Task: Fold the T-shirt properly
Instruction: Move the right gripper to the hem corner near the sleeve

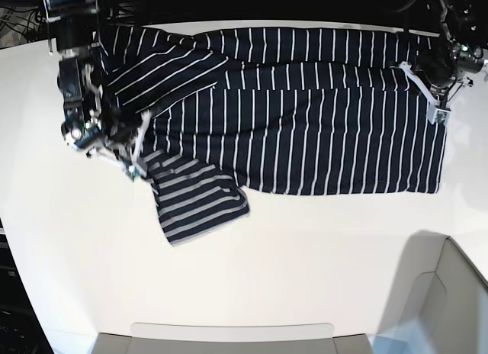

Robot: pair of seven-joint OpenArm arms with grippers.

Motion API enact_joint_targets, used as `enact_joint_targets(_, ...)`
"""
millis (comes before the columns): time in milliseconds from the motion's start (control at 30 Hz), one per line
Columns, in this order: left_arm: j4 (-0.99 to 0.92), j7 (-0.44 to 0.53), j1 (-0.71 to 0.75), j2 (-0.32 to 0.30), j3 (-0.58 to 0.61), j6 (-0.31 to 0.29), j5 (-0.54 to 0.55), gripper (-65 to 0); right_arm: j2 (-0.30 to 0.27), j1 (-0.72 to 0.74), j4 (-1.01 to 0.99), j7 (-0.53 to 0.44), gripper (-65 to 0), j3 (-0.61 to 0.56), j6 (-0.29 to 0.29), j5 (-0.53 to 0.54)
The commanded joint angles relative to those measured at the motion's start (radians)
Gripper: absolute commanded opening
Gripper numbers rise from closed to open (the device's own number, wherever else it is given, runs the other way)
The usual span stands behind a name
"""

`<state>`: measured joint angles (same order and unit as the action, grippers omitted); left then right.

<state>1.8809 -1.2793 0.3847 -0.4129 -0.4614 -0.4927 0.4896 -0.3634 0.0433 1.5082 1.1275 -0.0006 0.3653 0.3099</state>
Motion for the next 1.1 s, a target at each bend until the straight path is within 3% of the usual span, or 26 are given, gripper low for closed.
enact_joint_targets(0,0.013,0.005,-0.002,-0.014,-0.006,0.004,0.002,-65.0,-0.018,-0.018,0.038,0.053,-65.0,0.004,0.004,-0.015)
enact_joint_targets(167,0.012,0.011,-0.002,-0.014,-0.006,0.004,0.002,-65.0,-0.010,-0.053,0.156,0.075,-65.0,0.110,0.005,-0.010)
enact_joint_targets(333,0.012,0.011,-0.006,-0.013,-0.006,0.004,0.004,-65.0,-0.009,0.022,0.222,0.075,-64.8,0.147,0.005,-0.010)
enact_joint_targets(467,0.012,0.005,-0.030,0.012,-0.004,0.004,0.001,-65.0,-0.009,0.120,0.187,0.072,-49.3,0.150,0.005,-0.012)
enact_joint_targets(600,0.012,0.005,-0.030,0.029,-0.004,0.004,0.001,-65.0,0.019,0.224,0.084,0.059,-33.9,0.153,0.007,-0.015)
enact_joint_targets(700,0.012,0.005,-0.030,0.035,-0.004,0.004,0.001,-65.0,0.025,0.292,-0.048,-0.017,-27.9,0.144,0.007,-0.015)
enact_joint_targets(967,0.012,0.005,-0.030,0.035,-0.004,0.004,0.002,-65.0,0.053,0.450,-0.498,-0.214,-27.4,0.139,0.008,-0.016)
enact_joint_targets(1067,0.012,0.005,-0.030,0.035,-0.004,0.004,0.004,-65.0,0.053,0.481,-0.596,-0.277,-27.4,0.086,0.010,-0.016)
